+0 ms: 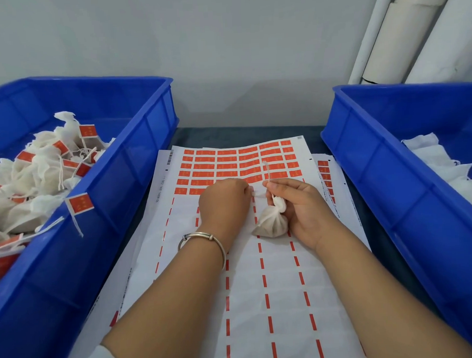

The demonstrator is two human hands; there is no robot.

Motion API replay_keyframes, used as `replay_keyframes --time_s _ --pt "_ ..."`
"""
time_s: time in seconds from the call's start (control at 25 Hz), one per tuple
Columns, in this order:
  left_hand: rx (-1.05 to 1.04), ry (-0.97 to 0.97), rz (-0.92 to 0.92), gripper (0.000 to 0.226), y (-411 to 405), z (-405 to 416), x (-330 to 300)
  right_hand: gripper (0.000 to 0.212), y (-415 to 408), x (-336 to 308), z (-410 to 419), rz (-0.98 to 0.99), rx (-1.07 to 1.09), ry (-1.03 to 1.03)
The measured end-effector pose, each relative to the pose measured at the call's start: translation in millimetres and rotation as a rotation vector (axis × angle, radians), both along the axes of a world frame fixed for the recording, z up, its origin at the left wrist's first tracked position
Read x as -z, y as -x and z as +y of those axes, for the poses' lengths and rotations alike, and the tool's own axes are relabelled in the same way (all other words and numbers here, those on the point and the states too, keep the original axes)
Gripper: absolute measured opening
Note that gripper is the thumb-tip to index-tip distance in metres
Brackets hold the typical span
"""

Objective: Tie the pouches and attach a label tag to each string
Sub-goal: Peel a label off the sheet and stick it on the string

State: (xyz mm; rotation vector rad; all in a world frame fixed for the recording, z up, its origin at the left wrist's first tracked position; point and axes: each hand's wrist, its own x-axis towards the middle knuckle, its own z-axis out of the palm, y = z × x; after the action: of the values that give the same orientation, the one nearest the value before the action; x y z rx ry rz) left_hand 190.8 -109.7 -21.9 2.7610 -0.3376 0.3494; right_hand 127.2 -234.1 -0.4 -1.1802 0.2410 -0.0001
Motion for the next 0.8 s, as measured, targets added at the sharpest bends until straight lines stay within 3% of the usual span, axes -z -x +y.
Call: replay_keyframes --time_s 0.08,0.24,0.52,0.64,0.8 --pt "-0.046 0.08 0.016 0.024 0 1 0 0.018 0 -2 0 -0.005 -0.007 -0.01" --pt "-0.147 0.475 0.093 0.012 -2 7 -2 0.008 -1 -10 -4 -0.035 0.061 0.148" --pt "-0.288 1.014 0.278 0.022 3 14 -29 0.011 2 -30 -5 -0.218 0.119 0.483" --pt "-0.206 1.247 0.43 0.019 13 3 -50 0.013 7 -40 -3 -0.324 0.092 0.574" --pt "0.047 1.253 0.522 0.019 30 -2 -67 0.019 11 -49 -4 -0.425 0.036 0.604"
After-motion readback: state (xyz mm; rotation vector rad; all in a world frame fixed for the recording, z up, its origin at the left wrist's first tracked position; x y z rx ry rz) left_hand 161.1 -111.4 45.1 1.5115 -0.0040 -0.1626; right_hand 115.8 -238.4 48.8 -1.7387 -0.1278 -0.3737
